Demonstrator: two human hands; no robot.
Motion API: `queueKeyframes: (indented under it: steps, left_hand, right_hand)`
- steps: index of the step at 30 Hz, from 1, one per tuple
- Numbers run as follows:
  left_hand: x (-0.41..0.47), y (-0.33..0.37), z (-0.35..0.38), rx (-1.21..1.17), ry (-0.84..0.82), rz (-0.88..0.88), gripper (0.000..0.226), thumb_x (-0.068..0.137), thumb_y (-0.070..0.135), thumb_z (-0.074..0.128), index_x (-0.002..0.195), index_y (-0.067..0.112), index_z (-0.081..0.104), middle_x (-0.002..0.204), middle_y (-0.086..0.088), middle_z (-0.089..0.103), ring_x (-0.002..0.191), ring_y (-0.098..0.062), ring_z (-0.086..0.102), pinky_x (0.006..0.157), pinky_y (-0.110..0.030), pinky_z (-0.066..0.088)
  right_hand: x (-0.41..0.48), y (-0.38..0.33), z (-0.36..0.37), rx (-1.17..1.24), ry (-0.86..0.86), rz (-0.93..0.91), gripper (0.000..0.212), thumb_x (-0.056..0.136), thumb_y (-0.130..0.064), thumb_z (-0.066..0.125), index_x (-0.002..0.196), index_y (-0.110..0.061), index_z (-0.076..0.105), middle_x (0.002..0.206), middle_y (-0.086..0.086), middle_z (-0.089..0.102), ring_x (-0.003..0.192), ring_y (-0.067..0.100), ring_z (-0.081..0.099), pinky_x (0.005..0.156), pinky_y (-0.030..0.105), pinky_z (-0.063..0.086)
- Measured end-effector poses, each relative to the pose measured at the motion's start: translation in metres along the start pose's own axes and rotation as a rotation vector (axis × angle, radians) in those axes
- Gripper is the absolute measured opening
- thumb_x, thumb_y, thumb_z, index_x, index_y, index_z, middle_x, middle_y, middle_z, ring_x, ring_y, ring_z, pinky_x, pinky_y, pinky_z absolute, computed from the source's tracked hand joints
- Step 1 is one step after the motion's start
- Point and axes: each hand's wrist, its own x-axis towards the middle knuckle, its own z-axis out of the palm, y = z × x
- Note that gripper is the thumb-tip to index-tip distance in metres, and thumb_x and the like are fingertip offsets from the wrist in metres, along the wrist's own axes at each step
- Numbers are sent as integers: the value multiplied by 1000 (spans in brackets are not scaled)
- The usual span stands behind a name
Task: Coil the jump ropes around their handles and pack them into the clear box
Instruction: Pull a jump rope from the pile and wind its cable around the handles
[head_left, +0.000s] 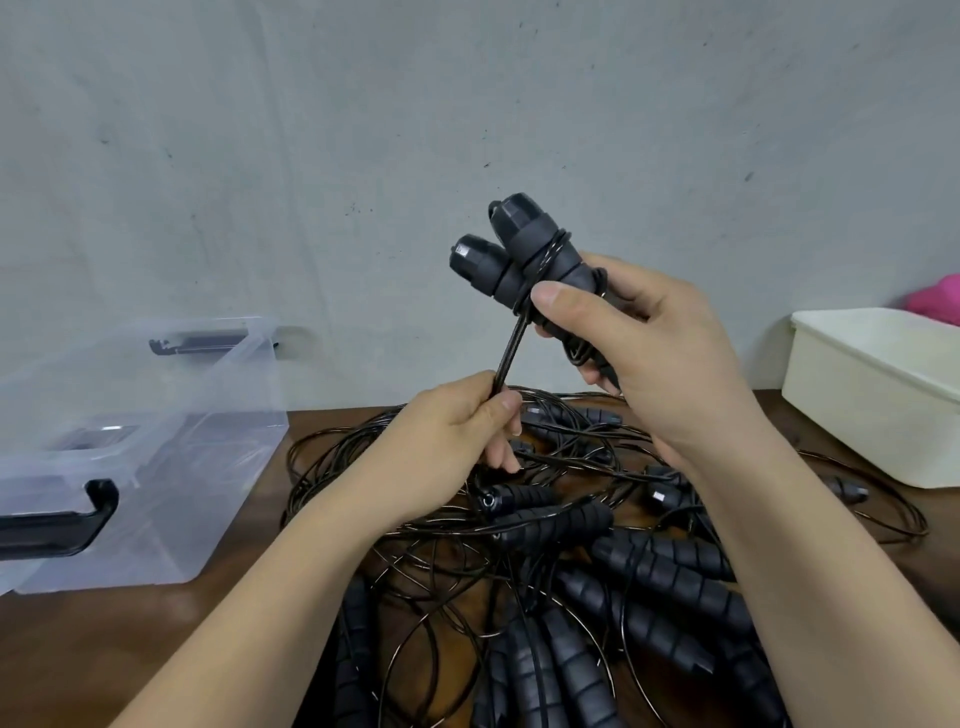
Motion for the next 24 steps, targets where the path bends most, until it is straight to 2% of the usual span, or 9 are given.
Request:
queueKeyframes:
  steps: [3, 5, 7, 8, 10, 13, 17, 22, 24]
  left_hand:
    - [4, -9, -6, 70, 3, -20, 32, 114, 33, 44, 96, 17, 65, 72, 0, 73, 89, -8, 77, 104, -45, 51]
    - [7, -13, -11, 67, 18, -20, 31, 114, 31, 44, 97, 17, 66, 72, -4, 73, 89, -9, 78, 103, -45, 52]
    - [9, -13, -17, -3, 53, -3, 30, 114, 28, 45, 100, 15, 67, 67, -5, 67, 86, -16, 79, 101, -46, 54]
    - [10, -14, -20, -48, 81, 15, 30, 114, 27, 45, 101, 14, 68, 66, -4, 64, 86, -21, 79, 100, -47, 55]
    - [10, -13, -26, -133, 147, 66, 29, 114, 28, 46, 104, 14, 70, 66, -4, 60, 85, -28, 78, 97, -50, 55]
    - [10, -4, -32, -183, 229, 120, 29, 114, 30, 47, 105, 15, 71, 66, -3, 57, 80, -29, 75, 92, -50, 54]
    - [21, 31, -56, -150, 277, 136, 29, 115, 22, 45, 104, 7, 67, 65, -6, 54, 69, -24, 71, 74, -37, 55]
    - [39, 63, -88, 61, 261, 130, 29, 111, 29, 48, 101, 14, 71, 62, 1, 60, 64, -27, 70, 73, -42, 57]
    - [44, 72, -93, 126, 271, 125, 27, 110, 29, 50, 99, 18, 72, 62, 5, 57, 59, -18, 62, 67, -35, 52]
  right_hand:
    - [-1, -2, 2, -51, 14, -62, 12, 98, -36, 78, 110, -37, 82, 92, 31, 61, 66, 16, 50, 58, 29, 45]
    - [-3, -5, 2, -115, 3, -92, 16, 97, -37, 79, 112, -40, 81, 81, 23, 58, 65, 15, 49, 62, 32, 43]
    - [-5, -7, 2, -222, 5, -109, 21, 93, -42, 82, 114, -44, 79, 69, -6, 61, 65, 5, 55, 67, 22, 45]
    - [-6, -8, 1, -275, 17, -117, 24, 91, -44, 83, 115, -46, 77, 74, -17, 68, 71, 1, 63, 70, 15, 47]
    - [-6, -11, 0, -336, 47, -139, 27, 88, -47, 84, 113, -50, 73, 91, -24, 75, 89, -2, 71, 76, 7, 48]
    - [-9, -16, 0, -379, 87, -157, 28, 87, -47, 85, 113, -48, 74, 93, -27, 73, 90, -5, 68, 74, 3, 43]
    - [-12, -21, 1, -320, 147, -155, 29, 89, -45, 84, 116, -46, 74, 90, -23, 74, 87, -2, 68, 74, 5, 44]
    - [-6, -37, -3, -306, 155, -167, 27, 89, -45, 84, 114, -48, 74, 84, -23, 71, 79, 1, 64, 71, 8, 44]
    - [-1, -43, -8, -318, 157, -176, 26, 88, -46, 84, 112, -48, 74, 78, -25, 68, 74, 1, 61, 68, 10, 44]
